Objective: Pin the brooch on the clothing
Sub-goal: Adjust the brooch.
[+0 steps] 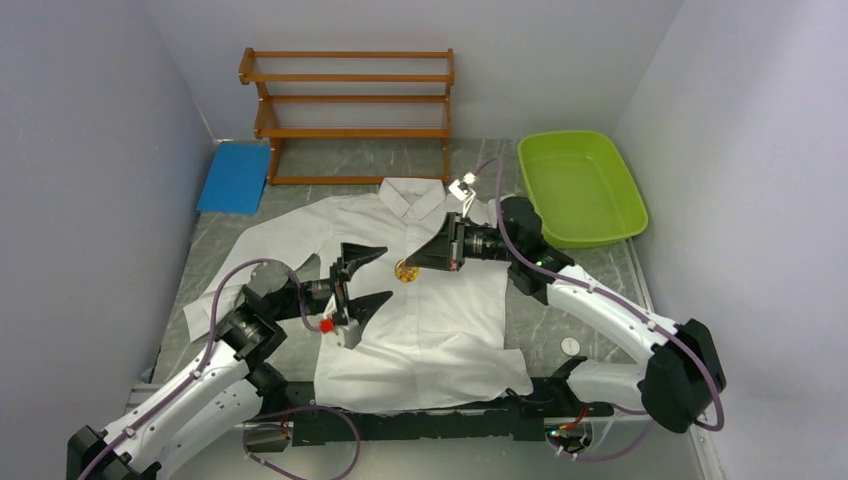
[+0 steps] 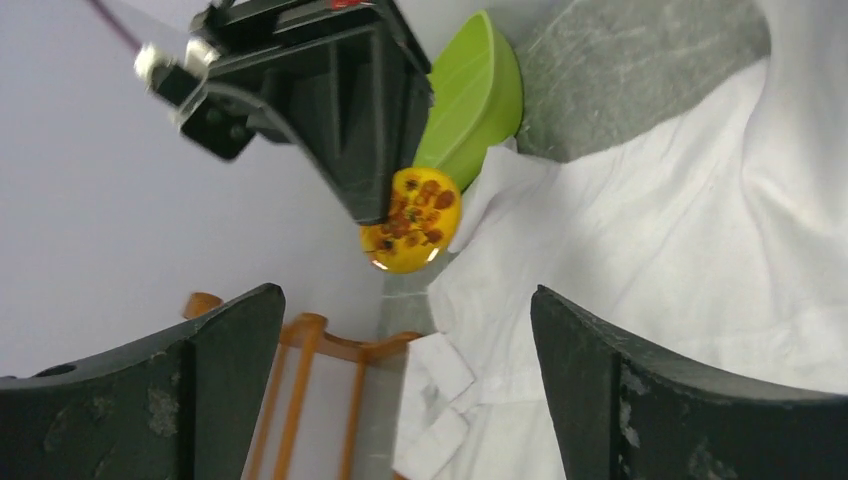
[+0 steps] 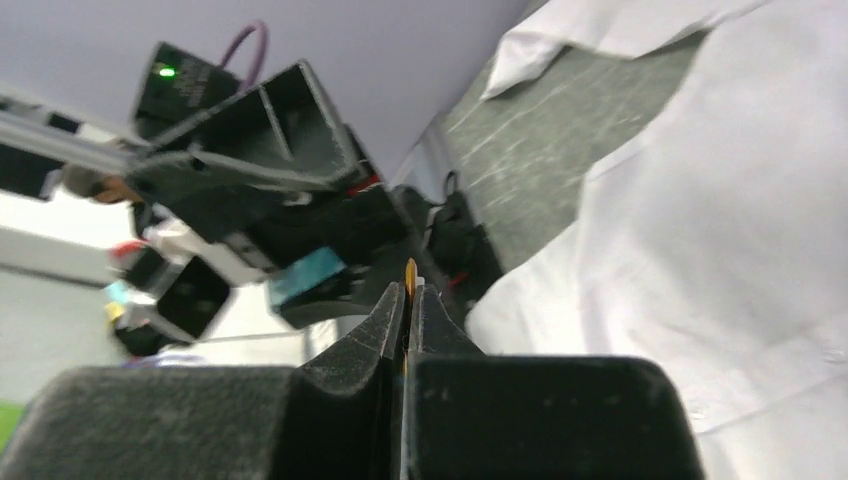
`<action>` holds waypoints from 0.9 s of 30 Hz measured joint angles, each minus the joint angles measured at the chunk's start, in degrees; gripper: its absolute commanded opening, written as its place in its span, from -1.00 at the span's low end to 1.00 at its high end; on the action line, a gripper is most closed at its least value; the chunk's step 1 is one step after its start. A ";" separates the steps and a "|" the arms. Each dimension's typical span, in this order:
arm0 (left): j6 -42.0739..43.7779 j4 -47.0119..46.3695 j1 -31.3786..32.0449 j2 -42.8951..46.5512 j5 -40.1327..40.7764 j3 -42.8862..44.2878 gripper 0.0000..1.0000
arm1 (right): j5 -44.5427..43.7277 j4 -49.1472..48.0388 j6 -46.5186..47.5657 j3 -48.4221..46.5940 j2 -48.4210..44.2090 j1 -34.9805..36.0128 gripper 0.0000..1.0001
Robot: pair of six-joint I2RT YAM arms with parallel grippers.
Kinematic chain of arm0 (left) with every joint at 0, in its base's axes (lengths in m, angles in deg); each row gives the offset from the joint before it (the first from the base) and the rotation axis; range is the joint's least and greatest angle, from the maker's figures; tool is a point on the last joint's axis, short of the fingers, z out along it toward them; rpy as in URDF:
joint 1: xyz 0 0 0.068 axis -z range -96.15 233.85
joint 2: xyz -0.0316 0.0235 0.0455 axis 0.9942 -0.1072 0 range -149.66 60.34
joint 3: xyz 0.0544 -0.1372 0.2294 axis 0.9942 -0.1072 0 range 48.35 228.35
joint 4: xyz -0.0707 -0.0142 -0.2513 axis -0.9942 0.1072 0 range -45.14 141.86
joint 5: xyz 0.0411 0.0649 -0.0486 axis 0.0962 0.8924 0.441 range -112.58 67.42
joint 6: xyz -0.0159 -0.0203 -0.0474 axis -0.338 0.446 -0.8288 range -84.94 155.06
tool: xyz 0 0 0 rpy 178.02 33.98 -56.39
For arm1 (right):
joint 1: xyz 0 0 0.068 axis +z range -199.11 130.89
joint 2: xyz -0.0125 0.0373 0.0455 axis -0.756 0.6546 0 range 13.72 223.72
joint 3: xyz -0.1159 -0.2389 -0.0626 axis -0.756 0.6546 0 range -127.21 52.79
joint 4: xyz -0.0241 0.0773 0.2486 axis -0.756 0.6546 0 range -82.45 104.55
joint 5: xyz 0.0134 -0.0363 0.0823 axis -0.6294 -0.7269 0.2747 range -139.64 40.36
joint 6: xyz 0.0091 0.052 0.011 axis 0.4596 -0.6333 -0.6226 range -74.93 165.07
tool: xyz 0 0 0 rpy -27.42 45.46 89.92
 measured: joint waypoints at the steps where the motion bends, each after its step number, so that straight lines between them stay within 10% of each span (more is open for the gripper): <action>1: -3.63 0.11 0.00 -0.61 0.00 1.16 0.95 | -1.36 1.33 1.62 0.09 -1.05 -0.37 -1.00; 11: -66.99 0.28 0.02 -7.04 16.96 13.22 0.95 | -19.41 5.09 9.05 10.54 -16.92 -1.60 -1.00; 20: -101.04 -2.21 -0.04 -17.29 17.84 12.20 0.95 | -30.53 -11.47 3.15 26.01 -30.42 -1.60 -1.00; 21: -103.49 -4.66 -0.04 -17.40 17.38 11.02 0.90 | -31.91 -14.43 1.92 27.87 -31.34 -1.60 -1.00; 23: -107.14 -8.92 0.07 -17.57 16.59 9.33 0.12 | -34.16 -19.89 -0.26 30.86 -32.06 -1.60 -1.00; 27: -110.90 -14.71 0.87 -19.30 14.60 9.38 0.17 | -35.76 -28.35 -3.41 32.72 -29.77 -1.68 -1.00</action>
